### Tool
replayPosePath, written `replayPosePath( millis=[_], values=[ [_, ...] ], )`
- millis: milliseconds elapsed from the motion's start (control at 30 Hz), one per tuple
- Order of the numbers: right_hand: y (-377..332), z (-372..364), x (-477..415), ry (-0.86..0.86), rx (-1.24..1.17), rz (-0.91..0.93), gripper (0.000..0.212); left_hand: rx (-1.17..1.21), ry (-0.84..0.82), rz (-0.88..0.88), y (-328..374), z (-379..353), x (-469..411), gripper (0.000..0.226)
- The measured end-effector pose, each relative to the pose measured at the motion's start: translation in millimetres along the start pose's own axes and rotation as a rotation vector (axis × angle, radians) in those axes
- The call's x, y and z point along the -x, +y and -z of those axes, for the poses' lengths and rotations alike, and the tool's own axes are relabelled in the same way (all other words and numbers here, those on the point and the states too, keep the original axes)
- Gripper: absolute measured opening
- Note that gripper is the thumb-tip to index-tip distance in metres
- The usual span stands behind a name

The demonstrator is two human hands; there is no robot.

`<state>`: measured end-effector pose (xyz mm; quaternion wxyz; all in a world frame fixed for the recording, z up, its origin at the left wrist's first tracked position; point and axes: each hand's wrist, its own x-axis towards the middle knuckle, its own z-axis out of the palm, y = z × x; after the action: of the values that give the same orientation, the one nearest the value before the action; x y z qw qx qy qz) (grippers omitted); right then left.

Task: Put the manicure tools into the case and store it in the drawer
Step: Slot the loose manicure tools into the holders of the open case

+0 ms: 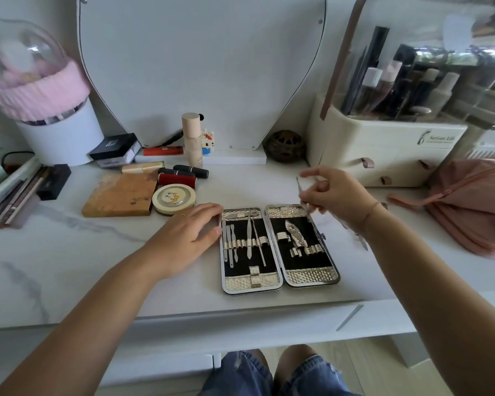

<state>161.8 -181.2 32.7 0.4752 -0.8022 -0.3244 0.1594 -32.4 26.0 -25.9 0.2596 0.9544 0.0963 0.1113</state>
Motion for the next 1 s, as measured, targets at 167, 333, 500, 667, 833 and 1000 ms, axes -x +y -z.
replayPosePath(
  millis=[167, 333, 500, 667, 833, 1000],
  values=[
    [-30, -46, -5, -0.275, -0.219, -0.001, 0.023, -0.012, 0.008, 0.002, -1, 0, -1, 0.048],
    [-31, -71, -19, -0.279, -0.149, -0.058, 0.005, -0.011, -0.006, 0.008, -4, -2, -2, 0.059],
    [-31, -74, -23, -0.327, -0.064, -0.090, 0.009, -0.027, -0.016, 0.002, -5, -2, -2, 0.083],
    [-37, -73, -21, -0.371, 0.022, -0.089, 0.009, -0.025, -0.011, 0.002, -4, -2, -1, 0.084],
    [-42, -78, -17, -0.390, 0.097, -0.069, 0.011, -0.026, -0.001, -0.006, -5, -2, -2, 0.082],
    [-44, -80, -18, -0.393, 0.190, -0.068, 0.008, -0.023, -0.008, 0.001, -5, -2, -1, 0.082]
  ],
)
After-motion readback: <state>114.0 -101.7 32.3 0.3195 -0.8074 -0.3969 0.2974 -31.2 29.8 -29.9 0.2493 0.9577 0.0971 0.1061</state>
